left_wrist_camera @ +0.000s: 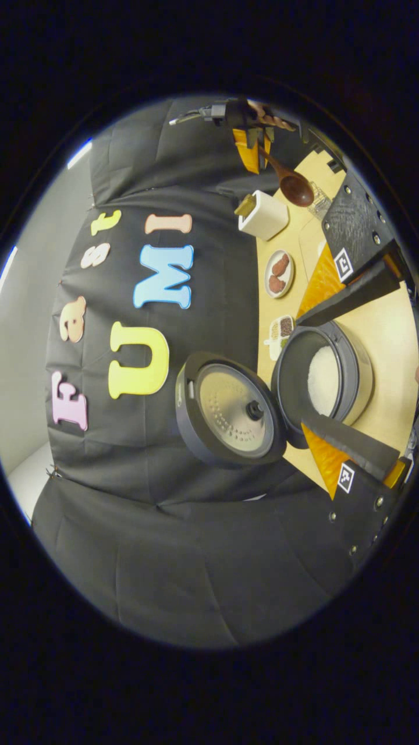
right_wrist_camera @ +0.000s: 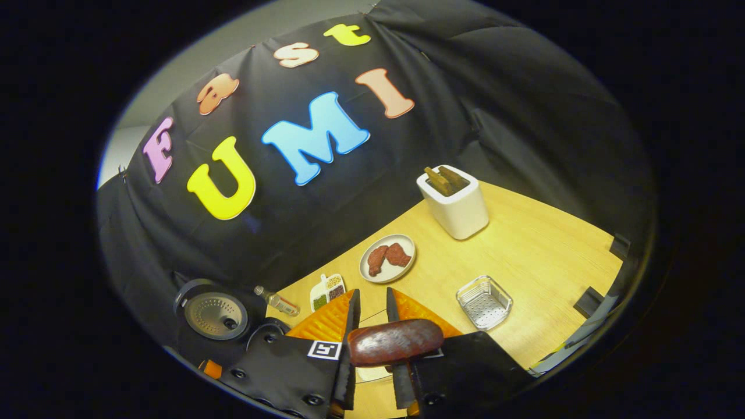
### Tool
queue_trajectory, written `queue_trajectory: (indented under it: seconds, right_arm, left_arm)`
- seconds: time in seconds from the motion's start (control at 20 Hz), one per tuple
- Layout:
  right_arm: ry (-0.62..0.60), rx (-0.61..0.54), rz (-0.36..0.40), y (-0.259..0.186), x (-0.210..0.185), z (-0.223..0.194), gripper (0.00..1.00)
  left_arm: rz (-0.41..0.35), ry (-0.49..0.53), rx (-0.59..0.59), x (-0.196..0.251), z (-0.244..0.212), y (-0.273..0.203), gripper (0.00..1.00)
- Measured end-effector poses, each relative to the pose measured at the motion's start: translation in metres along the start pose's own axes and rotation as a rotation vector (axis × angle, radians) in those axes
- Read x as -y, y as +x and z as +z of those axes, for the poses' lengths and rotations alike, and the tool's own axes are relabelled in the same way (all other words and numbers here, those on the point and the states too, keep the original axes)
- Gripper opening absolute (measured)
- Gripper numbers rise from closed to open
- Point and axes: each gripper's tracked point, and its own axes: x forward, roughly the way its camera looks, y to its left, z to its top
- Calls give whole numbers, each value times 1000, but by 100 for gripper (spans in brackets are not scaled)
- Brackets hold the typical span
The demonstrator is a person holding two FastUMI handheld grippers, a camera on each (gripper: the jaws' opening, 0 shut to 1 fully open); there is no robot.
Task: Close the left gripper, press the button to open the rice cooker; take a wooden spoon from the chopstick holder with the right hand, scoop a spoonful of rice and pour it into the rice cooker, then put the wooden spoon back into the chopstick holder.
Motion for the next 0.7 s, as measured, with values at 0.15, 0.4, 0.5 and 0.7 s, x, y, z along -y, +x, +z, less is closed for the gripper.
queue_trajectory:
  seconds: [0.15, 0.4, 0.5, 0.7]
  right_arm:
    - [-81, -40, 18, 28, -16, -21, 24]
    - [-270, -92, 22, 74, -17, -52, 24]
    - [-335, -106, 22, 91, -15, -62, 24]
    - [-459, -169, -13, 120, 0, -91, 24]
  left_arm:
    - [30, -16, 0, -19, -5, -6, 96]
    - [76, -43, -17, -39, -15, -13, 96]
    - [84, -43, -25, -40, -20, -13, 96]
    - [94, -26, -41, -42, -28, -12, 96]
